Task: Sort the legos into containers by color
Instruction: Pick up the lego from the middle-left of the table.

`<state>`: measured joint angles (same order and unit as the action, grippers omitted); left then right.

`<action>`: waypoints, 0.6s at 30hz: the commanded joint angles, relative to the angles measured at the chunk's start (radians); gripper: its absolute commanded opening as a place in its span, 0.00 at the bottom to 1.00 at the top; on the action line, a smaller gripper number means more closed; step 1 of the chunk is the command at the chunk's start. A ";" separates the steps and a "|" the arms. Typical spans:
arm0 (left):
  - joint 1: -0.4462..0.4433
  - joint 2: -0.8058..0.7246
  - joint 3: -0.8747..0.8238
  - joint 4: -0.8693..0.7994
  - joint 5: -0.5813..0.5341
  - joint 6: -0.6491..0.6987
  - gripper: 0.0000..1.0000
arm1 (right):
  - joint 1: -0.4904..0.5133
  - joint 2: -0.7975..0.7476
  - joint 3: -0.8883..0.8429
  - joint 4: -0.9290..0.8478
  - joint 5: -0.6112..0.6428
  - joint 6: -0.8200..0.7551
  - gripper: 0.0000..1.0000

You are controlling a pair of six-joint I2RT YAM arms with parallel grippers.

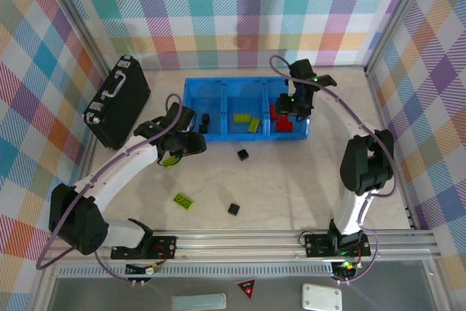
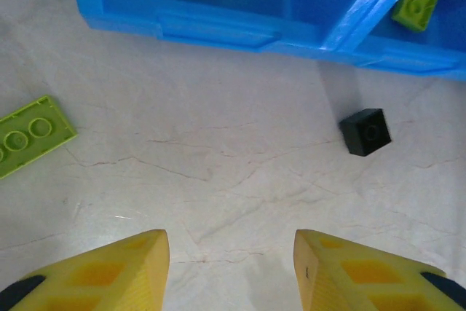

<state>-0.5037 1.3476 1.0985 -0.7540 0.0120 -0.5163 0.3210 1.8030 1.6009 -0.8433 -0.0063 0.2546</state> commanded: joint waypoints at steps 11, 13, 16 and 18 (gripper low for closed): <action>-0.010 0.047 -0.079 0.028 -0.030 0.034 0.48 | 0.106 -0.294 -0.241 0.042 -0.100 0.132 0.49; -0.010 0.045 -0.095 0.022 -0.038 0.035 0.48 | 0.122 -0.328 -0.270 0.051 -0.111 0.147 0.49; -0.010 0.034 -0.118 0.015 -0.053 0.035 0.48 | 0.146 -0.369 -0.308 0.061 -0.116 0.164 0.48; -0.010 0.025 -0.136 0.011 -0.057 0.032 0.48 | 0.162 -0.390 -0.330 0.062 -0.119 0.175 0.49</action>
<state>-0.5037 1.3869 0.9909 -0.7296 -0.0196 -0.4995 0.4664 1.4490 1.2984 -0.7990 -0.0990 0.3912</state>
